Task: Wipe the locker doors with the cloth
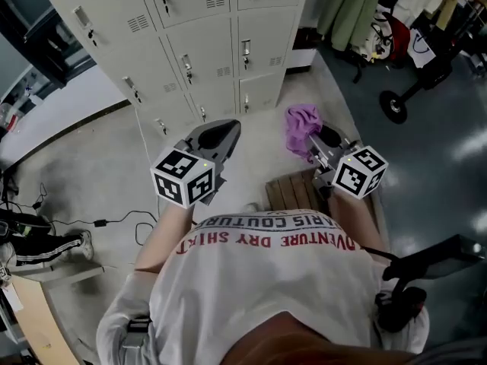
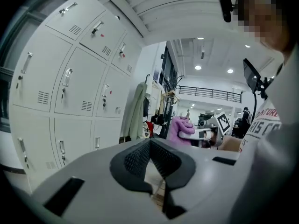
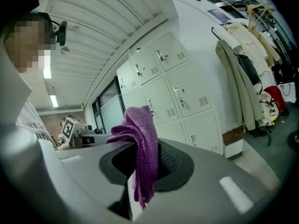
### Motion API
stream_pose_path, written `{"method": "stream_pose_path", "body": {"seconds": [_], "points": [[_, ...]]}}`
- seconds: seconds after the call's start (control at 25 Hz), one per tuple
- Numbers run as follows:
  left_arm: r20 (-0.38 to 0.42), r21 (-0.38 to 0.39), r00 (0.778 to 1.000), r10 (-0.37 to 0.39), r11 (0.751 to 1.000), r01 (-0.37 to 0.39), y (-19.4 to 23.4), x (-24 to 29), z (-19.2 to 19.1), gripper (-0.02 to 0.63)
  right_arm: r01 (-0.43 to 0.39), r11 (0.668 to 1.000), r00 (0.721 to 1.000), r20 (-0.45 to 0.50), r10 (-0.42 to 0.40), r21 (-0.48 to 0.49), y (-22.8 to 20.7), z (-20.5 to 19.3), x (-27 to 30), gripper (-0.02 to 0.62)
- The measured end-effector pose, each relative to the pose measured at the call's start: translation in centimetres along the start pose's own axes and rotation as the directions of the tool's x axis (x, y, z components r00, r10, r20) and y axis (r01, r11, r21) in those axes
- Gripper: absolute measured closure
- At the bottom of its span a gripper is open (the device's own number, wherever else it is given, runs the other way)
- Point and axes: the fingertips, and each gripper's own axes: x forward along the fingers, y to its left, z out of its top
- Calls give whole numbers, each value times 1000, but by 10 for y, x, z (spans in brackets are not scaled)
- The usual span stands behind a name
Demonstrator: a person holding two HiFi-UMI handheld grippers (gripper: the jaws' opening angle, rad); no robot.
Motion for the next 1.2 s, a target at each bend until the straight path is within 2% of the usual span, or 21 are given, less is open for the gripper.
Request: {"method": "stream_pose_path", "body": {"seconds": [0.12, 0.24, 0.44, 0.76, 0.96, 1.2], "points": [[25, 29, 1000, 0, 1000, -1, 42, 26, 34, 606, 26, 1000, 999, 45, -26, -6, -31, 32, 36, 545], [35, 39, 999, -20, 999, 18, 60, 44, 51, 607, 22, 999, 999, 49, -20, -27, -41, 46, 58, 545], [31, 40, 998, -51, 998, 50, 71, 61, 56, 607, 16, 1000, 998, 53, -15, -25, -52, 50, 78, 545], [54, 58, 998, -36, 998, 32, 100, 81, 77, 606, -20, 998, 991, 130, 27, -58, -70, 88, 119, 545], [39, 46, 999, -19, 999, 17, 128, 108, 75, 607, -22, 998, 996, 89, 28, -65, -99, 80, 153, 545], [31, 12, 1000, -5, 1000, 4, 161, 144, 69, 607, -13, 1000, 998, 56, 13, -2, -148, 67, 188, 545]]}}
